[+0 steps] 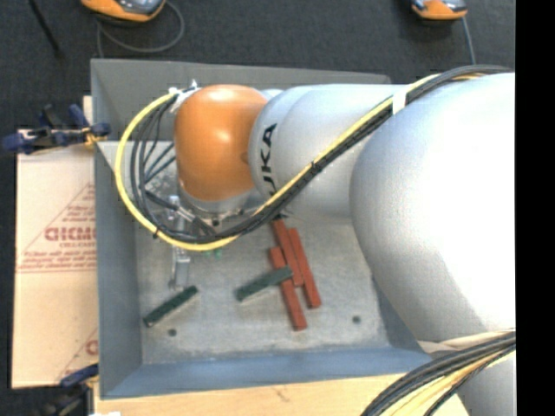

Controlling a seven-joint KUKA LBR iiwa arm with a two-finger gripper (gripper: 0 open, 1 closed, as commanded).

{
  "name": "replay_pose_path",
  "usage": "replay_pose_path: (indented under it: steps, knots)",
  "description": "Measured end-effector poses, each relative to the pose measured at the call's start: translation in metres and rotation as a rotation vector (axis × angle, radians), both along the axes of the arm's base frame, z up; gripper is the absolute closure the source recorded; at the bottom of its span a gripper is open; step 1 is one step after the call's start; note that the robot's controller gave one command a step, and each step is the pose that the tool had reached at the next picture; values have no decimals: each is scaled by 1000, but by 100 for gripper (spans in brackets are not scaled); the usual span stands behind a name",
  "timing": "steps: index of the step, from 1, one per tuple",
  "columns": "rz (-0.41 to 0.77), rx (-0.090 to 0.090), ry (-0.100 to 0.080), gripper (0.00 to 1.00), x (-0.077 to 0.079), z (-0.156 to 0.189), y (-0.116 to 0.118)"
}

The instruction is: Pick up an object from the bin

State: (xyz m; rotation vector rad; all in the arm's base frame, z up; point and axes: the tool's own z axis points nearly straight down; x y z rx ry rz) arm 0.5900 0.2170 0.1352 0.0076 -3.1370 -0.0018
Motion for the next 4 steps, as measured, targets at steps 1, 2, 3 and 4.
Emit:
replay_pose_path:
  steps: [1, 2, 3, 4]
  knots:
    - [392, 0, -4, 0, -30, -66, 20]
    - [601, -1, -7, 0, -50, -34, 15]
    - [775, -1, -3, 0, -55, -35, 4]
    - [1028, 1, 0, 0, -56, -65, 5]
